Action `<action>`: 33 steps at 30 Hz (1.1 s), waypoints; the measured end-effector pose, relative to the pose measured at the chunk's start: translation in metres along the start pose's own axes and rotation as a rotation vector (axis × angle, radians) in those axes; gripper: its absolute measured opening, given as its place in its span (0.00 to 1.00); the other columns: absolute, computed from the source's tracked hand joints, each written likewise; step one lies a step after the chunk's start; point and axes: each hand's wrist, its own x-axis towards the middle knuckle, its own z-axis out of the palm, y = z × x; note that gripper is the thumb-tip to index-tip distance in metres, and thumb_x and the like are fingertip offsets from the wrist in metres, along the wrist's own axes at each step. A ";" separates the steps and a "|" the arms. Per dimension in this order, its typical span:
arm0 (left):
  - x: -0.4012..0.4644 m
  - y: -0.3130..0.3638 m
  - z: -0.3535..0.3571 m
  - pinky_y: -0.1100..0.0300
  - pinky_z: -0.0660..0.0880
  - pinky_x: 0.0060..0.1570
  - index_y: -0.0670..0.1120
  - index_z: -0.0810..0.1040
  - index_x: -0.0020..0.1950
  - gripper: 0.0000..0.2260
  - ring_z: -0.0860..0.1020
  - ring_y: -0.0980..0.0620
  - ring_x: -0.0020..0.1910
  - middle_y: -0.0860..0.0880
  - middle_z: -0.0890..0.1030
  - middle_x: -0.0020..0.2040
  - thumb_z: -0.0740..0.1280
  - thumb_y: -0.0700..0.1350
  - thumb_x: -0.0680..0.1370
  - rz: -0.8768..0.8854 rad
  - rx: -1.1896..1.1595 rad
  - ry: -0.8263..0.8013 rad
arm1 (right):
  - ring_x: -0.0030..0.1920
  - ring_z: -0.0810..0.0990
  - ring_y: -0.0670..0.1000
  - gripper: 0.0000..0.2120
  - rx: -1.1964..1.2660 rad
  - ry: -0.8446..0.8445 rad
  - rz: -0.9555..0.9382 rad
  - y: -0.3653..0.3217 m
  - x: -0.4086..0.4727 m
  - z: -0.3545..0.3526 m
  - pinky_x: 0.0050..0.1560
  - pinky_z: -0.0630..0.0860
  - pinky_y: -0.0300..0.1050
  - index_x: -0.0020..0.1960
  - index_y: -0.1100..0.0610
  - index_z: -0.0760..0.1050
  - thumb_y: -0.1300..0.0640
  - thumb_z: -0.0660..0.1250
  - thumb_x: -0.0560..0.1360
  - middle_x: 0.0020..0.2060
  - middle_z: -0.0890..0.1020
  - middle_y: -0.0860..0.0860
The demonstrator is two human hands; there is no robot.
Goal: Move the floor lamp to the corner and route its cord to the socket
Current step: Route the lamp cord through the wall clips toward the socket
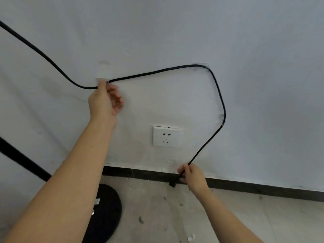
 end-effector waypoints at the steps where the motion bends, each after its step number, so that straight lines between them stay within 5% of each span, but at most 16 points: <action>1: 0.000 0.000 0.000 0.65 0.70 0.23 0.47 0.74 0.30 0.18 0.71 0.55 0.20 0.53 0.73 0.21 0.59 0.49 0.80 0.002 -0.002 -0.002 | 0.42 0.80 0.53 0.13 -0.116 -0.018 0.019 0.009 0.001 0.009 0.45 0.78 0.47 0.44 0.62 0.77 0.60 0.56 0.80 0.42 0.82 0.58; 5: 0.004 -0.003 -0.001 0.65 0.70 0.22 0.46 0.75 0.30 0.19 0.71 0.55 0.20 0.52 0.73 0.20 0.59 0.48 0.79 0.019 0.006 -0.011 | 0.46 0.82 0.60 0.14 -0.446 -0.034 0.018 0.014 0.014 0.023 0.49 0.77 0.50 0.51 0.67 0.79 0.57 0.59 0.79 0.47 0.82 0.64; 7: 0.005 -0.004 -0.002 0.65 0.70 0.23 0.47 0.75 0.30 0.19 0.71 0.55 0.20 0.52 0.73 0.20 0.59 0.48 0.79 0.030 0.015 -0.021 | 0.43 0.84 0.60 0.12 -0.255 -0.065 0.055 0.006 0.020 0.026 0.49 0.81 0.54 0.51 0.71 0.78 0.62 0.60 0.78 0.44 0.83 0.66; 10: 0.006 -0.003 -0.003 0.64 0.71 0.24 0.47 0.75 0.30 0.19 0.71 0.55 0.21 0.52 0.73 0.20 0.58 0.49 0.80 0.041 0.018 -0.044 | 0.33 0.84 0.51 0.10 0.231 -0.131 0.115 -0.003 0.020 0.033 0.36 0.83 0.41 0.49 0.69 0.76 0.64 0.59 0.79 0.36 0.82 0.60; 15: 0.007 -0.003 -0.004 0.65 0.71 0.24 0.47 0.75 0.27 0.20 0.71 0.54 0.21 0.52 0.73 0.20 0.59 0.49 0.79 0.036 0.015 -0.043 | 0.35 0.84 0.51 0.05 0.621 0.112 0.145 0.003 0.036 0.028 0.31 0.80 0.35 0.44 0.62 0.73 0.65 0.61 0.78 0.36 0.83 0.58; 20: 0.007 -0.003 -0.004 0.65 0.71 0.25 0.47 0.75 0.28 0.20 0.71 0.55 0.21 0.52 0.73 0.20 0.59 0.49 0.79 0.040 0.006 -0.044 | 0.36 0.81 0.49 0.04 0.529 0.262 0.134 0.019 0.047 0.039 0.37 0.78 0.40 0.50 0.62 0.74 0.62 0.64 0.77 0.37 0.83 0.54; 24: 0.006 -0.004 -0.005 0.65 0.71 0.25 0.47 0.75 0.28 0.21 0.71 0.55 0.21 0.52 0.73 0.20 0.59 0.50 0.80 0.050 0.003 -0.046 | 0.38 0.77 0.55 0.05 0.313 0.369 0.146 0.026 0.052 0.046 0.45 0.77 0.51 0.42 0.58 0.75 0.58 0.67 0.75 0.35 0.79 0.54; 28: 0.007 -0.004 -0.006 0.65 0.71 0.25 0.48 0.75 0.28 0.21 0.71 0.55 0.22 0.52 0.73 0.20 0.59 0.51 0.80 0.069 0.037 -0.053 | 0.41 0.76 0.56 0.06 0.198 0.396 0.117 0.023 0.053 0.049 0.42 0.70 0.44 0.44 0.60 0.74 0.58 0.66 0.75 0.37 0.78 0.54; 33: 0.011 0.002 -0.015 0.64 0.74 0.27 0.49 0.76 0.29 0.18 0.73 0.56 0.22 0.53 0.75 0.21 0.63 0.53 0.78 0.098 0.167 -0.049 | 0.48 0.80 0.58 0.07 0.227 0.338 0.191 0.020 0.054 0.045 0.53 0.78 0.54 0.47 0.60 0.73 0.56 0.67 0.75 0.43 0.80 0.57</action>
